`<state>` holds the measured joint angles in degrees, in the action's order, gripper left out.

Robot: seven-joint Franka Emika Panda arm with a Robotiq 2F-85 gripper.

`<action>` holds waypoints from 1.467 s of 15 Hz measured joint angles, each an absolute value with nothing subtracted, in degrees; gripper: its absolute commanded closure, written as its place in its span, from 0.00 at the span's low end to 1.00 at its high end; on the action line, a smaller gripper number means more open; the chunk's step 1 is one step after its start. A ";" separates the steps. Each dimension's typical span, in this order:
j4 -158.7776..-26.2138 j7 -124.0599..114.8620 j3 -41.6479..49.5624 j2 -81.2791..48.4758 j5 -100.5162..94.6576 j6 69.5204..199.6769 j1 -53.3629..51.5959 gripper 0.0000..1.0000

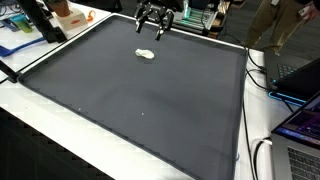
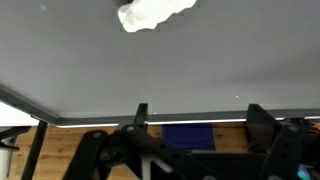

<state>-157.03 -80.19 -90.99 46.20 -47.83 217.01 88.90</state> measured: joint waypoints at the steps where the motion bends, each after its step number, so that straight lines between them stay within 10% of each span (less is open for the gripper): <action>1: -157.05 -78.76 -90.98 46.87 -48.33 216.38 88.95 0.00; 22: -157.33 -63.06 -94.62 42.17 -49.91 211.38 92.93 0.00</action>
<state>-157.33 -63.06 -94.62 42.17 -49.91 211.38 92.93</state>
